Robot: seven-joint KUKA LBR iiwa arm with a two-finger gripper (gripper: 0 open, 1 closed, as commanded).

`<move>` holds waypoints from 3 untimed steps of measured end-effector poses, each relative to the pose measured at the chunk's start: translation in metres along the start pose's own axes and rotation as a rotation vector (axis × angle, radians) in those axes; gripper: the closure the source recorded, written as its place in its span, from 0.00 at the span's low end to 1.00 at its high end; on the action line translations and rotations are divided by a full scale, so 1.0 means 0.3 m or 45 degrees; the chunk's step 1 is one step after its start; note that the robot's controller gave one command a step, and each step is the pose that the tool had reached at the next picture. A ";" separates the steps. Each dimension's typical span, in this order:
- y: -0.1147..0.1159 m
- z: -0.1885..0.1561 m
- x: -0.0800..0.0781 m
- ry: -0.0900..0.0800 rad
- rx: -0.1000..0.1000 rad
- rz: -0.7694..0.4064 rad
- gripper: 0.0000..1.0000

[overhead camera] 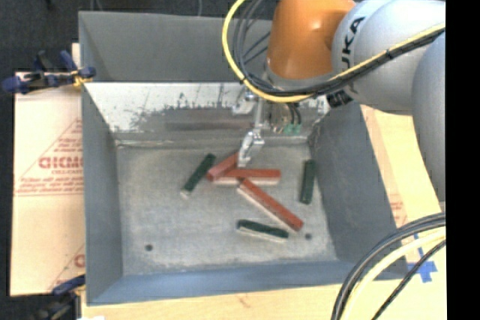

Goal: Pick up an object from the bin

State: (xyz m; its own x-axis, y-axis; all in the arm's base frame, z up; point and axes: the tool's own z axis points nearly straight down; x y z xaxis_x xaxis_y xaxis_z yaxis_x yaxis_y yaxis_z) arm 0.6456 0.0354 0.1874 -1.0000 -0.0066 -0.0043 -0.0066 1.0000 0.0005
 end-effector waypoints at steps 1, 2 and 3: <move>0.000 0.000 0.000 0.000 0.000 0.000 0.00; -0.078 0.285 0.061 -0.004 0.000 0.025 0.00; -0.105 0.282 0.078 0.004 0.000 0.103 0.00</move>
Offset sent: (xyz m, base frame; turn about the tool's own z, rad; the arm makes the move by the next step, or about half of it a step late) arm -0.0260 -0.0317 -0.1174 0.0244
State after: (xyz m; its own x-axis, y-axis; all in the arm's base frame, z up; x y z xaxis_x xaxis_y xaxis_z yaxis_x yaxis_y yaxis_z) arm 0.6229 0.0040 0.1028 -0.9973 0.0739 -0.0009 0.0739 0.9973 0.0004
